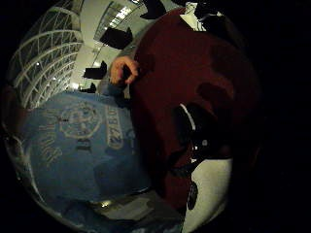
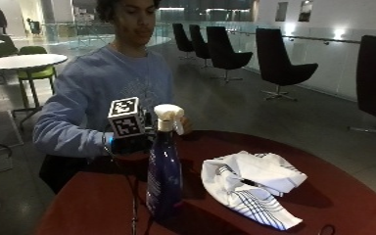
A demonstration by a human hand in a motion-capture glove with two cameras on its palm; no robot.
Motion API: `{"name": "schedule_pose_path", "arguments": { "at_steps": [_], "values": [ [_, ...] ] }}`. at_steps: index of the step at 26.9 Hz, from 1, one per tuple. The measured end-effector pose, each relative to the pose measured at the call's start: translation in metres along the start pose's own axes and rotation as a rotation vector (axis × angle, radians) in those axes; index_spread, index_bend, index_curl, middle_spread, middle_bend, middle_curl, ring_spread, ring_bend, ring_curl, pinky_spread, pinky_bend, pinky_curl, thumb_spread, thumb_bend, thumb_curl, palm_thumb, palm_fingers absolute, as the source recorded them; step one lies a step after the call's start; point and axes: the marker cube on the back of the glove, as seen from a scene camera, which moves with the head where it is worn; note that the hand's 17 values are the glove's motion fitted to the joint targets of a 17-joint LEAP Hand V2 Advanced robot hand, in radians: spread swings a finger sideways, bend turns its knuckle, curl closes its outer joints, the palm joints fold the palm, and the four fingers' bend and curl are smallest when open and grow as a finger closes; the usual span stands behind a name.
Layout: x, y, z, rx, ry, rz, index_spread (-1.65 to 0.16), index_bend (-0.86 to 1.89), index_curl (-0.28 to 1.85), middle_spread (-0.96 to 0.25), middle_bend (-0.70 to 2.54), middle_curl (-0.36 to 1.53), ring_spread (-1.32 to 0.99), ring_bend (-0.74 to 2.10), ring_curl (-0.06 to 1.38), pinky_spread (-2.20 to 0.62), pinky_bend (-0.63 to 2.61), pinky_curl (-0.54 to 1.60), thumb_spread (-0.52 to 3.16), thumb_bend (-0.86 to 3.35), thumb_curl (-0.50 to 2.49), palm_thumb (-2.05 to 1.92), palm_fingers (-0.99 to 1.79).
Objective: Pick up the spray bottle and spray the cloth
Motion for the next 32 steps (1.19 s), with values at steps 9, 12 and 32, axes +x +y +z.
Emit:
{"name": "schedule_pose_path", "arguments": {
  "at_steps": [9, 12, 32],
  "values": [
    [0.000, -0.001, 0.000, -0.003, -0.017, 0.022, -0.31, 0.15, 0.17, -0.06, 0.34, 0.20, -0.01, 0.40, 0.21, 0.19, 0.30, 0.17, 0.81, 0.35, 0.16, 0.60, 0.64],
    [0.002, 0.000, -0.003, 0.011, -0.056, 0.040, -0.33, 0.15, 0.19, -0.06, 0.34, 0.23, -0.01, 0.39, 0.23, 0.21, 0.30, 0.19, 0.89, 0.34, 0.18, 0.62, 0.63],
    [0.053, 0.051, -0.069, 0.637, -0.830, 0.292, -0.38, 0.12, 0.22, -0.06, 0.31, 0.32, 0.00, 0.39, 0.29, 0.23, 0.30, 0.27, 1.09, 0.16, 0.22, 0.60, 0.59]
  ]
}}
